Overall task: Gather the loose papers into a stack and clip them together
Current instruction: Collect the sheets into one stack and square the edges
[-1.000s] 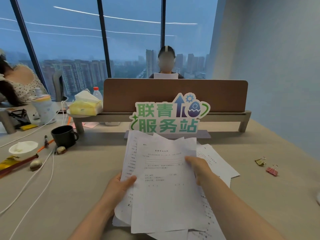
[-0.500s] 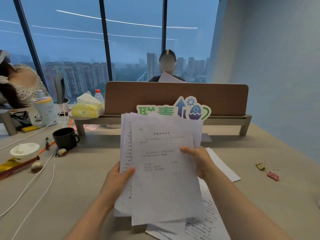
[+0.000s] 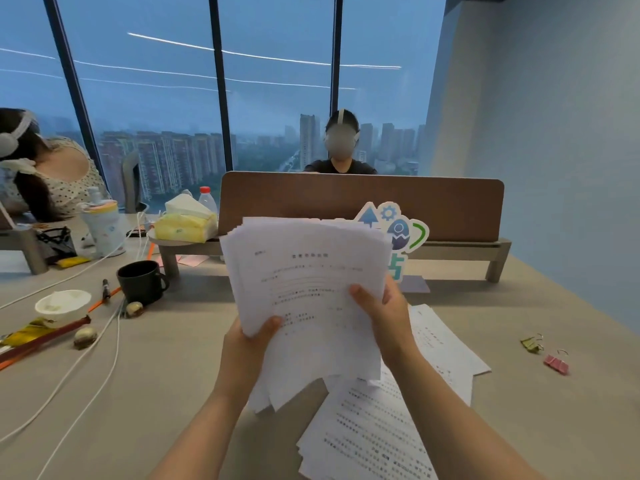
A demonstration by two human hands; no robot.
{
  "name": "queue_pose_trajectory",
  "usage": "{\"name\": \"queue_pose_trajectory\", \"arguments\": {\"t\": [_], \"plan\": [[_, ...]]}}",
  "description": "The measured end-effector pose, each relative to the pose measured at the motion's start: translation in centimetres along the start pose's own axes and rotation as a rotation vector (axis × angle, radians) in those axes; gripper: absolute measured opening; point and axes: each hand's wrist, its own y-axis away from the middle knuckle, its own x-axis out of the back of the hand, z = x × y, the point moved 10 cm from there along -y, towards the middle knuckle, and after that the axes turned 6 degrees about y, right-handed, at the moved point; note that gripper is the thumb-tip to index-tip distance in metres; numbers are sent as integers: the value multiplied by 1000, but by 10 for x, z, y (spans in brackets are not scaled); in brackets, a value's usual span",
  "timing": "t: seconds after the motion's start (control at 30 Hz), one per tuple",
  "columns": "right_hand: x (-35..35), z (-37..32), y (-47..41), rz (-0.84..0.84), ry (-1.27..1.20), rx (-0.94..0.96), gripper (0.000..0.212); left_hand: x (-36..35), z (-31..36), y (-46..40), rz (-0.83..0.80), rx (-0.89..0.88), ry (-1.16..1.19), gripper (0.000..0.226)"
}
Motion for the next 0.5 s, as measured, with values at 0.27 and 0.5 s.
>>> {"name": "queue_pose_trajectory", "arguments": {"t": [0.27,0.5], "plan": [[-11,41,7,-58,-12,-108,41,-7,-19,4,-117,29,30,16],[-24,53,11,-109,27,-138,21,13,-47,2,57,152,-76,6]]}}
